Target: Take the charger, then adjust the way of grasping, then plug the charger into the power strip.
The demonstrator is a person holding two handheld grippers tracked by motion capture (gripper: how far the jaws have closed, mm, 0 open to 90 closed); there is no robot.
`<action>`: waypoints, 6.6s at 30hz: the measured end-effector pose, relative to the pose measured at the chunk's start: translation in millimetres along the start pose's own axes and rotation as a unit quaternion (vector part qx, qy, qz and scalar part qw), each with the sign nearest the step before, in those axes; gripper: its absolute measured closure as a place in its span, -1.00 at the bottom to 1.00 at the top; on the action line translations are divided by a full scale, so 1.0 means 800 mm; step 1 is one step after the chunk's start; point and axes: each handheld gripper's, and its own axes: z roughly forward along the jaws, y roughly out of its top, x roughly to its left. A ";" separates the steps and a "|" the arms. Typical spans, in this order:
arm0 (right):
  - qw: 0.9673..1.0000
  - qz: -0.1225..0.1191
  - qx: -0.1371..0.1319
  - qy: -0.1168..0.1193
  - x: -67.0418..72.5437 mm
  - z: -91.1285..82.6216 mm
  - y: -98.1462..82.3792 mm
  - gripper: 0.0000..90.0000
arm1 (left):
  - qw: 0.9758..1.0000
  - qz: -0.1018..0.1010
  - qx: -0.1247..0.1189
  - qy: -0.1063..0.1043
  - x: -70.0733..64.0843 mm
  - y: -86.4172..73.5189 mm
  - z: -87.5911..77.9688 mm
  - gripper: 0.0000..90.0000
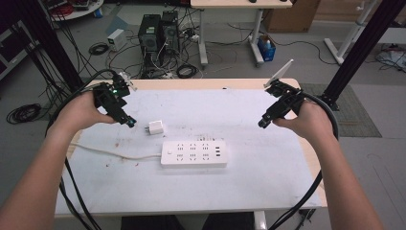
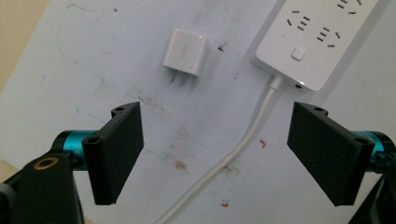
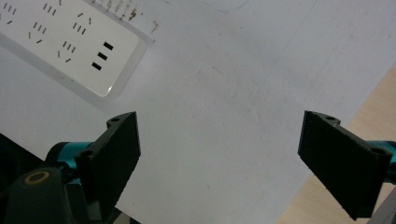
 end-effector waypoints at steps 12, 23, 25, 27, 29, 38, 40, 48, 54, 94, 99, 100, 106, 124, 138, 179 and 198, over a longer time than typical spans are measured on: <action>1.000 -0.006 -0.004 0.005 0.000 0.002 -0.001 -0.72 | 0.999 0.044 0.006 -0.005 0.020 0.028 0.048 -0.59; 1.000 -0.011 -0.007 0.010 0.002 0.010 -0.001 -0.72 | 0.996 0.079 0.044 -0.025 0.032 0.045 0.113 -0.58; 1.000 -0.010 -0.005 0.009 0.000 0.012 -0.003 -0.72 | 0.995 0.089 0.046 -0.021 0.033 0.046 0.126 -0.58; 1.000 -0.008 -0.006 0.011 -0.002 0.014 -0.005 -0.72 | 0.994 0.094 0.051 -0.023 0.035 0.047 0.139 -0.58; 1.000 -0.008 -0.004 0.010 -0.003 0.017 -0.008 -0.72 | 0.993 0.104 0.058 -0.023 0.036 0.047 0.152 -0.58; 1.000 -0.018 -0.005 0.012 0.002 0.022 -0.010 -0.72 | 0.988 0.127 0.085 -0.024 0.041 0.045 0.197 -0.58; 1.000 -0.020 -0.003 0.011 0.004 0.023 -0.010 -0.72 | 0.987 0.127 0.090 -0.026 0.042 0.045 0.203 -0.52; 1.000 -0.028 -0.004 0.015 0.006 0.028 -0.010 -0.72 | 0.986 0.127 0.106 -0.032 0.046 0.044 0.219 -0.27; 1.000 -0.023 -0.002 0.016 0.003 0.033 -0.011 -0.72 | 0.985 0.130 0.109 -0.041 0.045 0.046 0.224 -0.07; 0.999 -0.011 -0.026 0.033 0.011 0.009 0.000 -0.72 | 0.995 0.100 0.011 -0.016 -0.018 0.032 0.019 -0.06; 0.998 0.028 -0.024 0.047 0.009 0.010 0.002 -0.72 | 0.993 0.111 -0.004 -0.026 -0.025 0.035 0.015 -0.06; 0.998 0.038 -0.026 0.053 0.009 0.009 0.002 -0.72 | 0.993 0.111 -0.004 -0.026 -0.025 0.035 0.015 -0.06; 0.991 0.077 -0.041 0.103 0.006 0.004 0.002 -0.72 | 0.986 0.144 -0.061 -0.052 -0.045 0.045 0.020 -0.06; 0.929 0.168 -0.083 0.320 0.050 0.000 0.025 -0.48 | 0.947 0.188 -0.242 -0.095 -0.128 0.113 0.048 -0.06; 0.919 0.178 -0.071 0.345 0.078 0.015 0.042 -0.05 | 0.936 0.196 -0.277 -0.095 -0.163 0.156 0.061 -0.06; 0.982 -0.189 -0.025 -0.006 0.108 -0.045 0.063 0.38 | 0.993 0.108 -0.007 0.045 -0.069 0.019 0.011 -0.47; 0.966 -0.258 0.020 0.016 0.130 -0.005 0.096 0.39 | 0.994 0.107 -0.013 0.031 -0.078 0.009 0.011 -0.47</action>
